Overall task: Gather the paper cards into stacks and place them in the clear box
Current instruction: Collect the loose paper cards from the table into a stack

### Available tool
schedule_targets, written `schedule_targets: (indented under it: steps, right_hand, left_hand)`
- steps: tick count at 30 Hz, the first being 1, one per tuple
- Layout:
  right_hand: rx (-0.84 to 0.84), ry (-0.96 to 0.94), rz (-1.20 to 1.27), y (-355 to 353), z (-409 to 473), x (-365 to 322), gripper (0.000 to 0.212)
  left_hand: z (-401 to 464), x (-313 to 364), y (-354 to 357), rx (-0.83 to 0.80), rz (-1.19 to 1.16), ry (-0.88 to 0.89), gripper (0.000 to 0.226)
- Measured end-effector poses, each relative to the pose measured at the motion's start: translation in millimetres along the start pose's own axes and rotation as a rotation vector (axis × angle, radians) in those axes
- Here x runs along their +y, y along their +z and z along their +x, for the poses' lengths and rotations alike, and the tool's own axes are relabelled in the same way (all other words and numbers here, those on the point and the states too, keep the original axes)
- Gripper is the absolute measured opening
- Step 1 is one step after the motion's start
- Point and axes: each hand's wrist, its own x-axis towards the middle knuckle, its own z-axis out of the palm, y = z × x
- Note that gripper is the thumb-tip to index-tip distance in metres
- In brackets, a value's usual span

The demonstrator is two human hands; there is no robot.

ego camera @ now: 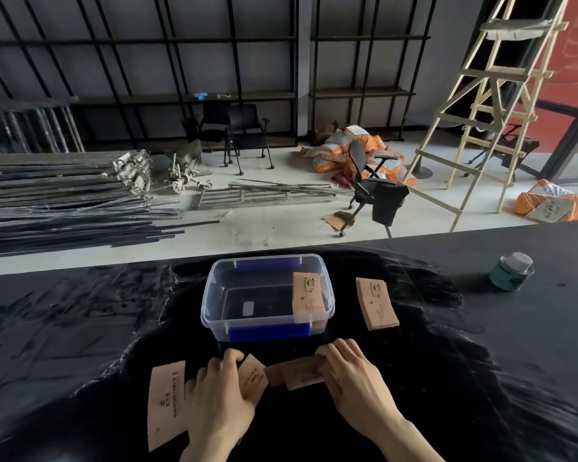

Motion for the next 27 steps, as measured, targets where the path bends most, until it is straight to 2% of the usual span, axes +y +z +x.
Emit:
schedule_targets:
  steps: [2, 5, 7, 12, 14, 16, 18, 20, 24, 27]
  right_hand:
    - [-0.019, 0.003, 0.007, 0, 0, 0, 0.021]
    - [-0.024, 0.01, 0.019, -2, -2, 0, 0.019]
    - [-0.025, 0.024, 0.03, -1, -1, -2, 0.021]
    - [-0.054, 0.042, 0.068, 4, 3, -13, 0.066]
    - [-0.055, 0.007, 0.069, 5, 4, -15, 0.061]
    - [-0.047, -0.007, 0.068, 7, 5, -17, 0.045]
    - [-0.034, -0.015, 0.068, 11, 7, -20, 0.037]
    - [-0.033, -0.043, 0.064, 17, 11, -26, 0.034]
    - [-0.051, -0.116, 0.073, 34, 24, -47, 0.031]
    - [-0.065, -0.165, 0.08, 46, 31, -65, 0.029]
  left_hand:
    - [2, 1, -4, 0.02, -0.189, 0.022, 0.048]
    - [12, 3, -6, 0.095, -0.326, 0.15, 0.045]
    - [14, 12, -5, 0.046, -0.414, 0.249, 0.041]
    - [5, 44, 12, -0.153, -0.589, 0.388, 0.043]
    - [3, 45, 13, -0.137, -0.671, 0.388, 0.037]
    - [4, 36, 10, 0.067, -0.651, 0.345, 0.024]
    - [6, 16, 2, 0.284, -0.581, 0.21, 0.019]
    - [7, -9, -8, 0.396, -0.38, 0.035, 0.022]
    - [-1, -55, -21, 0.331, 0.027, -0.269, 0.062]
    - [-12, -75, -23, 0.243, 0.141, -0.338, 0.078]
